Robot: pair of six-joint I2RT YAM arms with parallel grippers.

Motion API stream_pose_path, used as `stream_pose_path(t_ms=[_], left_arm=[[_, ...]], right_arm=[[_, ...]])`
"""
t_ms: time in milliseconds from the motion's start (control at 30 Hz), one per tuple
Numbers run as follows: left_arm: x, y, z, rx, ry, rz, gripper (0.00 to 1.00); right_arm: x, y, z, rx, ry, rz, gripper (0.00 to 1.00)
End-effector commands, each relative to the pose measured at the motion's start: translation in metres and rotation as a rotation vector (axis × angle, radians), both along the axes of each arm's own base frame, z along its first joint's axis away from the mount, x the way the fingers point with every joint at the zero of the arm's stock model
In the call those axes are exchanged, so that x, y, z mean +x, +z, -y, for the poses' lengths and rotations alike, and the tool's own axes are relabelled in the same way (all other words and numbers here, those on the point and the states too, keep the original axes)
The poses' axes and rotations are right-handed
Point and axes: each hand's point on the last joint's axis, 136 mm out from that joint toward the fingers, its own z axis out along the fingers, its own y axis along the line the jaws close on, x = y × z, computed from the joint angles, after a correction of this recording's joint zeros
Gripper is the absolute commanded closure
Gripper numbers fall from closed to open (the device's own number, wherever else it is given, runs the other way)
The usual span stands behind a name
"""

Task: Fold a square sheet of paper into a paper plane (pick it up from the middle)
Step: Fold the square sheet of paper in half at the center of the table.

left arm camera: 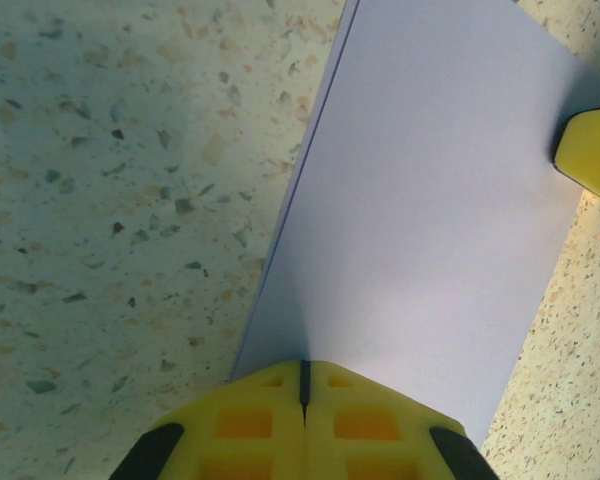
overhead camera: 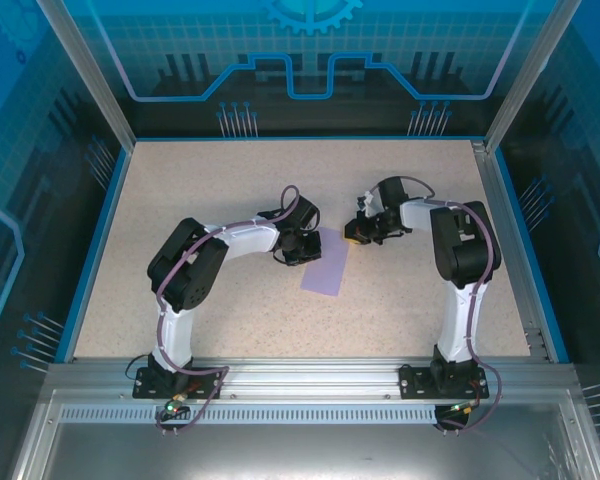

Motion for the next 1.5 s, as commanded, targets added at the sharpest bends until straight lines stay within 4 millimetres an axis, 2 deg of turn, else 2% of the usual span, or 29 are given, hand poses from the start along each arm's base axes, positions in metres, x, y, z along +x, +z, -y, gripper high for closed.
stream_pose_path(t_ms=[0, 133, 233, 400, 633, 733, 800, 967, 1067, 1133, 1233, 1333, 1467], left_arm=[[-0.031, -0.039, -0.017, 0.090, -0.014, -0.140, 1.00], [-0.032, -0.040, -0.020, 0.099, -0.015, -0.141, 1.00], [-0.030, -0.039, -0.017, 0.089, -0.018, -0.136, 1.00], [-0.028, -0.038, -0.014, 0.082, -0.022, -0.134, 1.00], [-0.027, -0.037, -0.012, 0.073, -0.027, -0.137, 1.00], [-0.028, -0.035, -0.012, 0.071, -0.023, -0.134, 1.00], [-0.027, -0.034, -0.009, 0.058, -0.023, -0.131, 1.00], [-0.029, -0.037, -0.009, 0.058, -0.025, -0.147, 1.00], [-0.032, -0.038, -0.010, 0.048, -0.022, -0.149, 1.00], [-0.032, -0.038, -0.009, 0.050, -0.025, -0.148, 1.00], [-0.032, -0.039, -0.011, 0.057, -0.022, -0.153, 1.00], [-0.034, -0.040, -0.012, 0.058, -0.015, -0.156, 1.00], [-0.035, -0.041, -0.010, 0.047, -0.008, -0.156, 1.00]], right_arm=[[-0.002, -0.016, 0.012, -0.036, -0.009, -0.055, 0.95], [0.009, 0.023, 0.009, 0.078, -0.009, 0.021, 0.97], [0.016, 0.034, 0.013, 0.119, -0.035, 0.037, 0.97], [0.015, 0.019, 0.014, 0.109, -0.052, -0.002, 0.97], [0.001, -0.024, 0.030, -0.050, -0.081, -0.093, 0.97], [0.001, -0.024, 0.033, -0.104, -0.093, -0.101, 0.97], [0.005, -0.016, 0.033, -0.120, -0.097, -0.095, 0.97], [0.018, 0.024, 0.016, 0.022, -0.104, -0.047, 0.97], [0.019, 0.036, 0.011, 0.024, -0.105, -0.015, 0.96], [0.020, 0.035, 0.010, 0.022, -0.104, -0.013, 0.96], [0.020, 0.019, 0.011, 0.004, -0.104, -0.042, 0.96], [0.014, 0.002, 0.018, -0.085, -0.106, -0.052, 0.95], [0.008, -0.016, 0.020, -0.085, -0.109, -0.077, 0.95]])
